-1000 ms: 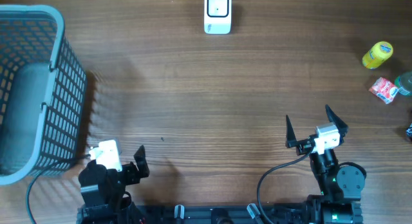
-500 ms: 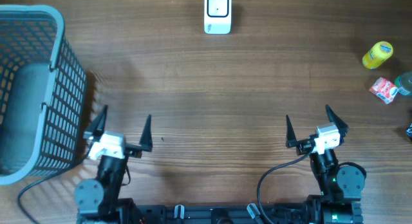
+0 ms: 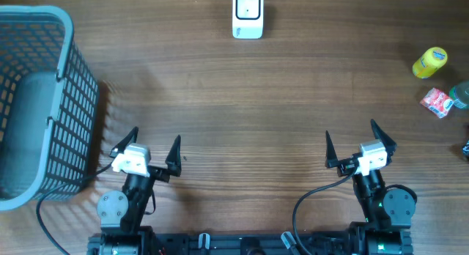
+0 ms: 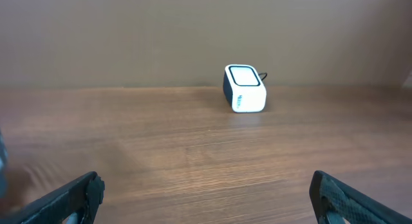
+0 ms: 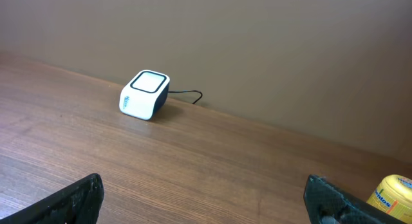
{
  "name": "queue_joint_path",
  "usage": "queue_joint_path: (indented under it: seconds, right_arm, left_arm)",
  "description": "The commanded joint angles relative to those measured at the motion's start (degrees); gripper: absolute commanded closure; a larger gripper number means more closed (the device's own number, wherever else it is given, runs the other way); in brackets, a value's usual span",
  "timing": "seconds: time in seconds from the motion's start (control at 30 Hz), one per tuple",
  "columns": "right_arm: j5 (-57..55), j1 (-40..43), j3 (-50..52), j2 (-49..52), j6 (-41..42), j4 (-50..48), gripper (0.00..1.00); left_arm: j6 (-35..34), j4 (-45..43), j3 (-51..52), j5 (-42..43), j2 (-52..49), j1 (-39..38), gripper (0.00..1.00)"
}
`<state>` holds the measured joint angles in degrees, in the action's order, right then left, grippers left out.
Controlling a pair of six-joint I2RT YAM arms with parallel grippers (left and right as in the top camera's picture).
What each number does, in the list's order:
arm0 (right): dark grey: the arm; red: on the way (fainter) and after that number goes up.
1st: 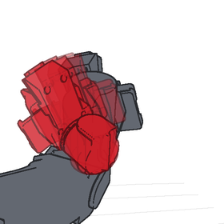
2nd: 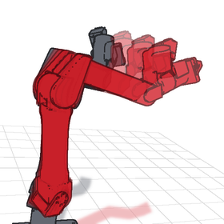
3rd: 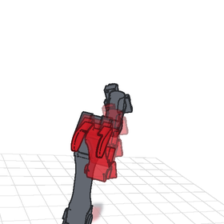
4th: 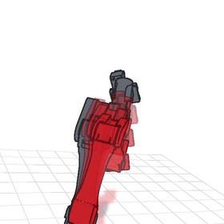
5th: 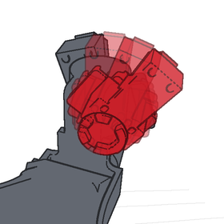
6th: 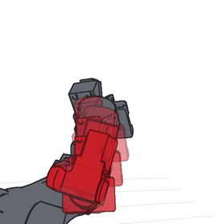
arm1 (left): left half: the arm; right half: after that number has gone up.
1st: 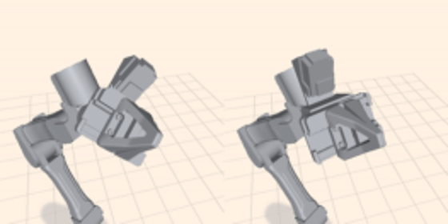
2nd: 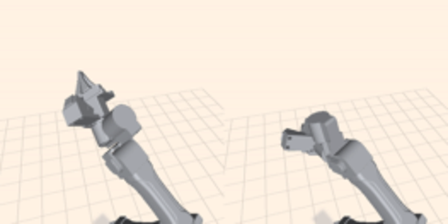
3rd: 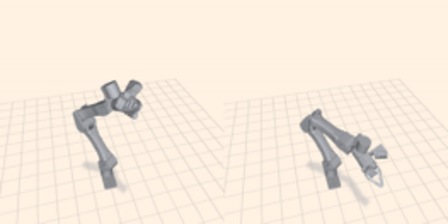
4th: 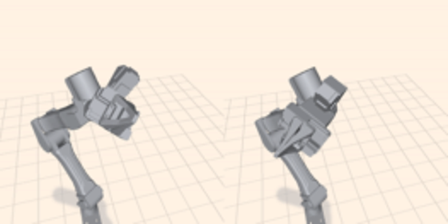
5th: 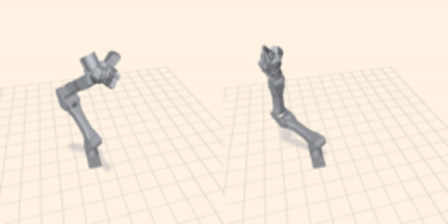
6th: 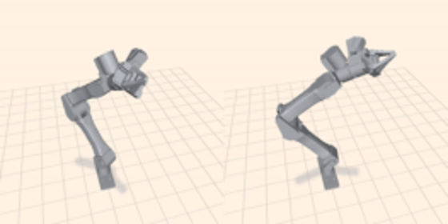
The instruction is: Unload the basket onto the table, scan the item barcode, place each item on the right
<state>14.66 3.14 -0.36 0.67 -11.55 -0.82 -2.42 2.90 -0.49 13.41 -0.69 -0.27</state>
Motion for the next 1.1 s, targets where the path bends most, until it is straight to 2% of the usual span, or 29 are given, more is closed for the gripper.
queue_joint_path:
  seconds: [0.0,1.07]
  right_arm:
    - [-0.9,-0.2,0.1,-0.5,1.0,-0.2,0.00]
    - [-0.9,-0.2,0.1,-0.5,1.0,-0.2,0.00]
  left_arm:
    - [-7.0,1.0,0.2,-4.5,0.5,-0.2,0.00]
    - [-7.3,0.8,0.2,-5.1,0.4,-0.2,0.00]
